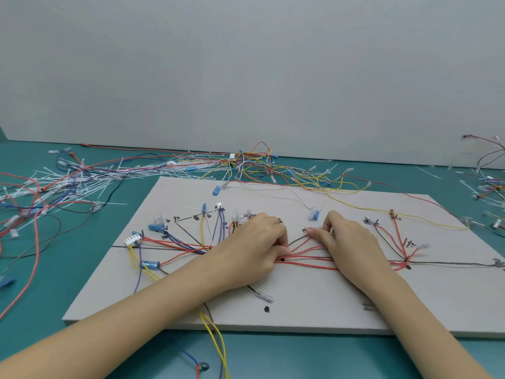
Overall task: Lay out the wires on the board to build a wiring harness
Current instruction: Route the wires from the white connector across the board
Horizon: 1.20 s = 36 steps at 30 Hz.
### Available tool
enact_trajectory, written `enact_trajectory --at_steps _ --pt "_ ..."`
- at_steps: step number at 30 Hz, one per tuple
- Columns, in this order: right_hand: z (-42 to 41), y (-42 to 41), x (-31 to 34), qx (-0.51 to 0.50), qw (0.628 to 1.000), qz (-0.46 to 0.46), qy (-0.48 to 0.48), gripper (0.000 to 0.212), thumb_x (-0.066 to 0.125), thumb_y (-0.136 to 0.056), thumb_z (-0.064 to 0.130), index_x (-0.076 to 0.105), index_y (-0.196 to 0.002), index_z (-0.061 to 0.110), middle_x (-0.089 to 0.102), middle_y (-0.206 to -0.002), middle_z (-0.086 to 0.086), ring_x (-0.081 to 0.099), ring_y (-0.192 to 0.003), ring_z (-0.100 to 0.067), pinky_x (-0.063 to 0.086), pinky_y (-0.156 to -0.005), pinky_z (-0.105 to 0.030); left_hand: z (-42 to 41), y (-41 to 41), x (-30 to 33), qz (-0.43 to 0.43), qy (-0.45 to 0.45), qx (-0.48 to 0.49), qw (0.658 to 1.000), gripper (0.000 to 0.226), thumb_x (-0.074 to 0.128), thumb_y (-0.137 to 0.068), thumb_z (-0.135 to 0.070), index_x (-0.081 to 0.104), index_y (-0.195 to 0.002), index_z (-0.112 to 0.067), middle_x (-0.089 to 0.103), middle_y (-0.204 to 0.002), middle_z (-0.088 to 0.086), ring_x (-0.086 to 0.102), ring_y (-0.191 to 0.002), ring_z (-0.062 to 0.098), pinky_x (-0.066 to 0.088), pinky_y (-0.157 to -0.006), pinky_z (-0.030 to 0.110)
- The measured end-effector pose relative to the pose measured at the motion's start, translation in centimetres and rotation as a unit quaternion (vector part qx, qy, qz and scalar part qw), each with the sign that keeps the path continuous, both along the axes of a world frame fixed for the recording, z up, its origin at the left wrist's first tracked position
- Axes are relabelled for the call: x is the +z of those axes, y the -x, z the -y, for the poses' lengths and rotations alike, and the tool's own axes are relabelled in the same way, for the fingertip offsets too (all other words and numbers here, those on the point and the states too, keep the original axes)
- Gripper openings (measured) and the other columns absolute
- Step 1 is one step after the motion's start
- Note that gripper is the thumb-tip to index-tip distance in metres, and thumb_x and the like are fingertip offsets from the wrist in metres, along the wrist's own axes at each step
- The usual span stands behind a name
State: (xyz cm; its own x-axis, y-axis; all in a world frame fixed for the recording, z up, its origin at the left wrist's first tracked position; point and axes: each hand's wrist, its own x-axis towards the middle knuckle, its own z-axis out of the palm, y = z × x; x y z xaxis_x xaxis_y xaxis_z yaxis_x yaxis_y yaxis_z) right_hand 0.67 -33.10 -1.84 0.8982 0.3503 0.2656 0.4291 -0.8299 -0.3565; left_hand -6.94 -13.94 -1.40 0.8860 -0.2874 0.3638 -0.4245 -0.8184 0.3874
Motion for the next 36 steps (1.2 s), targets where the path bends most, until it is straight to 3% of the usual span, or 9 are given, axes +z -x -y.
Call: enact_trajectory --at_steps 9,13,18,21,25,28,32,36 --pt "-4.0 -0.2 -0.1 0.011 1.000 0.024 0.012 0.043 0.047 -0.094 0.055 0.046 -0.085 0.014 0.063 -0.087 -0.010 0.057 -0.088 -0.034 0.040 -0.070 -0.038 -3.7 0.3 0.2 -0.016 -0.011 0.031 0.999 0.010 0.064 -0.091 -0.021 0.063 -0.085 -0.013 0.056 -0.086 -0.006 0.039 -0.083 0.008 0.029 -0.076 0.018" --pt "-4.9 -0.9 -0.2 0.024 0.999 0.005 -0.028 0.044 0.054 -0.090 0.057 0.044 -0.069 0.019 0.052 -0.069 0.006 0.052 -0.078 -0.025 0.031 -0.061 -0.034 -4.6 -0.1 0.6 -0.046 0.009 0.066 0.997 0.011 0.066 -0.087 -0.024 0.061 -0.078 -0.021 0.052 -0.078 -0.012 0.043 -0.079 0.005 0.033 -0.074 0.022" --pt "-3.2 -1.5 0.1 0.035 0.996 -0.019 -0.084 0.054 0.063 -0.077 0.066 0.047 -0.060 0.017 0.051 -0.055 0.006 0.049 -0.056 -0.010 0.033 -0.052 -0.028 -3.5 0.2 0.6 -0.004 -0.014 0.054 0.998 0.007 0.063 -0.089 -0.026 0.062 -0.083 -0.023 0.052 -0.083 -0.010 0.045 -0.086 0.012 0.040 -0.081 0.030" --pt "-2.2 -1.6 0.8 0.061 0.988 -0.044 -0.136 0.049 0.070 -0.073 0.062 0.052 -0.060 0.019 0.057 -0.057 0.009 0.053 -0.057 -0.008 0.042 -0.059 -0.031 -2.4 0.3 0.7 0.022 -0.033 0.031 0.999 0.012 0.061 -0.092 -0.028 0.070 -0.092 -0.020 0.055 -0.086 -0.005 0.044 -0.086 0.015 0.039 -0.080 0.034" --pt "-0.1 -2.3 1.7 0.041 0.984 -0.063 -0.162 0.048 0.067 -0.076 0.058 0.053 -0.058 0.015 0.050 -0.049 0.009 0.046 -0.052 -0.010 0.038 -0.059 -0.031 -0.8 -0.2 0.9 0.006 -0.074 0.010 0.997 0.018 0.054 -0.096 -0.031 0.069 -0.098 -0.020 0.050 -0.087 -0.007 0.037 -0.087 0.013 0.038 -0.084 0.034" --pt "1.3 -2.8 1.9 0.002 0.987 -0.034 -0.158 0.040 0.068 -0.081 0.047 0.055 -0.057 0.017 0.047 -0.046 0.007 0.040 -0.048 -0.011 0.036 -0.057 -0.030 0.5 -0.5 1.0 -0.004 -0.060 -0.009 0.998 0.017 0.054 -0.096 -0.028 0.067 -0.097 -0.019 0.053 -0.089 -0.005 0.041 -0.090 0.014 0.038 -0.085 0.032" --pt "1.7 -3.3 1.9 0.002 0.982 -0.004 -0.186 0.041 0.073 -0.080 0.026 0.047 -0.049 0.016 0.042 -0.041 0.012 0.033 -0.047 -0.010 0.049 -0.066 -0.037 1.8 -0.9 1.1 -0.002 -0.045 -0.033 0.998 0.017 0.054 -0.096 -0.024 0.068 -0.097 -0.015 0.057 -0.091 0.001 0.044 -0.091 0.017 0.040 -0.083 0.033" --pt "1.7 -3.5 1.7 0.013 0.987 0.026 -0.161 0.041 0.076 -0.078 0.022 0.047 -0.050 0.018 0.036 -0.042 0.010 0.035 -0.049 -0.011 0.047 -0.065 -0.035 2.8 -1.5 0.8 0.004 -0.043 -0.033 0.999 0.021 0.053 -0.097 -0.022 0.072 -0.101 -0.013 0.058 -0.092 0.005 0.051 -0.092 0.021 0.044 -0.081 0.038"
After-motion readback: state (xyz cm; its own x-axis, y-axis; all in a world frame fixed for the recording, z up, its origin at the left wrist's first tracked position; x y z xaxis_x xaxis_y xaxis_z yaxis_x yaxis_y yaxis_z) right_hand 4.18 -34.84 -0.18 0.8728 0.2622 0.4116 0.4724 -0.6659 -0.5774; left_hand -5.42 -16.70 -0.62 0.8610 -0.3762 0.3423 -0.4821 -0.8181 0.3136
